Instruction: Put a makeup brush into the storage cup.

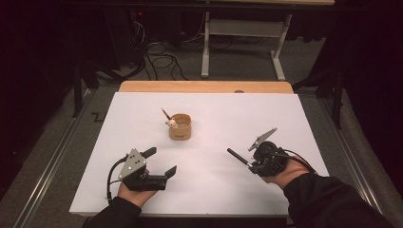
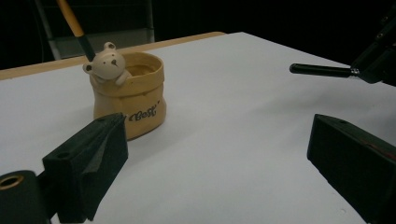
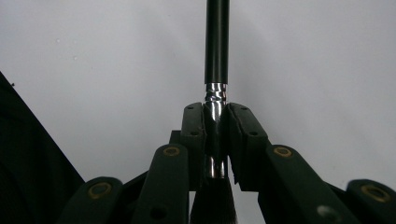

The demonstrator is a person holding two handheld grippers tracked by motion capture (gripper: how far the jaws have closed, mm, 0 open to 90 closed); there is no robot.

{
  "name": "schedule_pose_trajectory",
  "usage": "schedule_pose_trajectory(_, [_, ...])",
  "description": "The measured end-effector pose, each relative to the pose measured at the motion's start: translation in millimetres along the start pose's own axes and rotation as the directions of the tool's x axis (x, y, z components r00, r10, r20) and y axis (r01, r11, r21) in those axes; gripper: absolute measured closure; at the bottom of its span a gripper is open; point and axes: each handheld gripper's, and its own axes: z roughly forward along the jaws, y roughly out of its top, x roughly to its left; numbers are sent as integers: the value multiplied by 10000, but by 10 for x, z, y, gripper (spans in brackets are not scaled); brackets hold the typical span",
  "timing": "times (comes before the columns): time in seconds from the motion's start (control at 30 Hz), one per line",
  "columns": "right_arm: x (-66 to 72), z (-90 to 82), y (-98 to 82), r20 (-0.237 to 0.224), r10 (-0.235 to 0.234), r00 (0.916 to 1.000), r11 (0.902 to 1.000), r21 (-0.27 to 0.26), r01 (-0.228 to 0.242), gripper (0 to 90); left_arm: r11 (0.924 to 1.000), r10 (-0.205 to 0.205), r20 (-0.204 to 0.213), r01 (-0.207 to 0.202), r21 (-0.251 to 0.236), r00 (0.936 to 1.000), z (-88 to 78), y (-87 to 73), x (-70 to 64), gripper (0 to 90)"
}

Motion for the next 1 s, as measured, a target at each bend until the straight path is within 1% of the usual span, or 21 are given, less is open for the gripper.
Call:
schedule_pose_trajectory(0.07, [1,2,7,-45,-100,9999,9999,-63,99,787,10000,-61,-62,61,37,10000,7,9,20,58])
schedule_pose_trajectory(0.17, [-3,9,13,-151,-86,9998,9997,-208,83,786,9988,-470,-142,468,-134,9988,12,48,81,58])
schedule_pose_trajectory(0.2, [-2,5,18,-150,-70,9999,9998,-184,67,787,9982,-565,-202,561,-191,9982,14,71,99,60])
schedule_pose_trajectory(0.27, [-9,7,26,-147,-99,9998,9998,-153,97,786,9978,-618,-330,610,-251,9975,21,126,123,64])
schedule_pose_trajectory(0.33, [-22,16,35,-152,-96,9998,9999,-145,94,787,9977,-620,-361,609,-293,9974,39,177,136,70])
schedule_pose_trajectory(0.37, [-36,22,38,-138,-129,9998,9998,-161,126,787,9986,-495,-368,487,-222,9981,52,204,135,70])
schedule_pose_trajectory(0.4, [-43,31,42,-203,-25,9998,9997,-245,20,787,9991,-379,-406,371,-199,9985,69,227,127,69])
schedule_pose_trajectory(0.43, [-58,29,49,-154,-66,9999,9998,-185,63,787,9994,-294,-422,287,-173,9987,86,248,118,70])
schedule_pose_trajectory(0.47, [-64,29,54,-160,22,9999,9999,-155,-25,787,9996,-242,-411,236,-155,9989,106,267,108,70])
schedule_pose_trajectory(0.5, [-79,33,59,-146,-31,9999,9998,-207,28,787,9998,-174,-426,169,-130,9989,127,284,96,69])
schedule_pose_trajectory(0.57, [-89,39,69,-184,35,9998,9996,-278,-41,787,9998,-102,-441,96,-152,9990,179,306,69,70])
schedule_pose_trajectory(0.6, [-94,37,77,-167,-44,9999,9998,-207,40,786,9999,-90,-441,84,-133,9990,211,312,59,72])
schedule_pose_trajectory(0.7, [-95,53,96,-249,-76,9997,9998,-175,71,787,9999,-121,-428,116,-117,9990,295,303,40,73])
schedule_pose_trajectory(0.73, [-87,48,109,-285,-61,9996,9999,-86,59,786,9999,-97,-418,93,-90,9991,308,294,36,73])
schedule_pose_trajectory(0.77, [-87,54,116,-384,-180,9991,9998,-137,175,786,9999,-107,-397,103,-111,9992,314,287,29,73])
schedule_pose_trajectory(0.8, [-80,46,126,-374,-197,9991,9998,-20,196,786,10000,-20,-399,16,-94,9992,313,280,21,73])
schedule_pose_trajectory(0.83, [-74,49,135,-452,-246,9987,9997,-87,242,787,9999,24,-397,-30,-159,9992,316,275,8,73])
schedule_pose_trajectory(0.87, [-67,39,149,-449,-262,9987,9997,17,263,786,9998,120,-395,-126,-155,9991,311,271,-4,73])
schedule_pose_trajectory(0.93, [-63,37,170,-536,-419,9977,9991,-6,420,787,9992,353,-446,-360,-150,9984,302,258,-30,73])
schedule_pose_trajectory(1.0, [-53,35,192,-605,-479,9970,9989,-12,479,786,9979,600,-505,-611,-200,9969,298,230,-57,74])
